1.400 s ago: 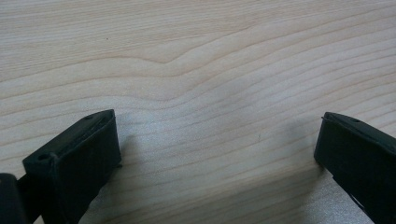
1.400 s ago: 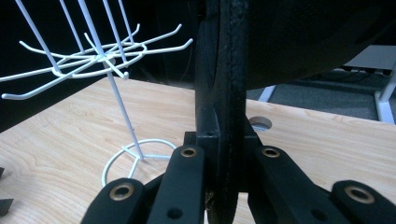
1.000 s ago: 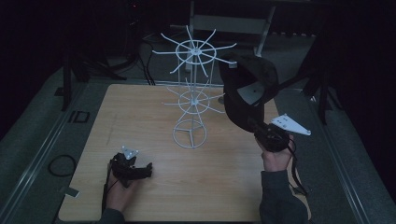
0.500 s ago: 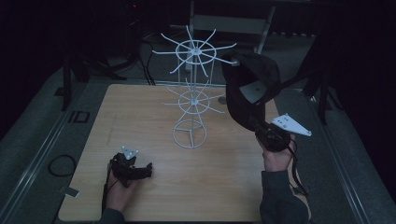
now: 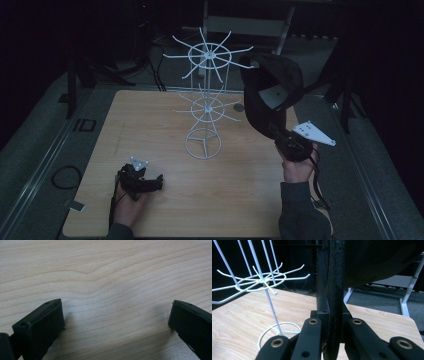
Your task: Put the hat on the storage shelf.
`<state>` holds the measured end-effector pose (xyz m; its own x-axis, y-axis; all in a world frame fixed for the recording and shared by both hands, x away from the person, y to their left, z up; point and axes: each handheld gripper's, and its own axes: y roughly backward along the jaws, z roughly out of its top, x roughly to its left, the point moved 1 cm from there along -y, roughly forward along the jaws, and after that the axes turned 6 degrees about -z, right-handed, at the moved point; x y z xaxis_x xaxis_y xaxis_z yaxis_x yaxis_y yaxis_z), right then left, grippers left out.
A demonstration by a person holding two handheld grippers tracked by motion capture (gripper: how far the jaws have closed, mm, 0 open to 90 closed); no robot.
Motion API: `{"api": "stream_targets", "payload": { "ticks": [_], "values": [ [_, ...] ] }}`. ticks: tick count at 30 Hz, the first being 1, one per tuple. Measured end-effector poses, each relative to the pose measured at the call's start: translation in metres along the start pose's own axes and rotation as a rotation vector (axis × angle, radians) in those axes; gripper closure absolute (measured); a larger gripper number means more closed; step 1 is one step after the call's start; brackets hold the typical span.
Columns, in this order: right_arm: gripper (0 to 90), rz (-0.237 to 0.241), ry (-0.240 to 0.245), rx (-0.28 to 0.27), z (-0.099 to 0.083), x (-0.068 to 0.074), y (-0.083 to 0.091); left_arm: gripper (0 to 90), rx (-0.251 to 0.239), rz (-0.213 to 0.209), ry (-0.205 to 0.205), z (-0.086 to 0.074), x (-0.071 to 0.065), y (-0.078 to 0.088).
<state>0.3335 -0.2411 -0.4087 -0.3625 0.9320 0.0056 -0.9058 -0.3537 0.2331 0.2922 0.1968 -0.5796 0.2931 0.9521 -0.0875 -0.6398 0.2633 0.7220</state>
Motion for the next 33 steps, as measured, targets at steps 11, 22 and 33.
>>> {"api": "stream_targets", "payload": {
  "ticks": [11, 22, 33],
  "values": [
    [86.4, -0.005, 0.009, -0.018, 0.0058, 0.0012, 0.0016, 0.2, 0.001, 0.0, -0.001, 0.0, 0.0001, 0.0001],
    [86.4, -0.01, 0.011, -0.026, 0.0078, 0.0011, 0.0018, 0.2, 0.002, 0.0, -0.004, 0.0001, 0.0003, 0.0002],
    [86.4, -0.02, 0.009, -0.045, 0.0102, 0.0016, 0.0027, 0.2, 0.002, -0.001, -0.001, 0.0001, 0.0001, 0.0002]
  ]
}}
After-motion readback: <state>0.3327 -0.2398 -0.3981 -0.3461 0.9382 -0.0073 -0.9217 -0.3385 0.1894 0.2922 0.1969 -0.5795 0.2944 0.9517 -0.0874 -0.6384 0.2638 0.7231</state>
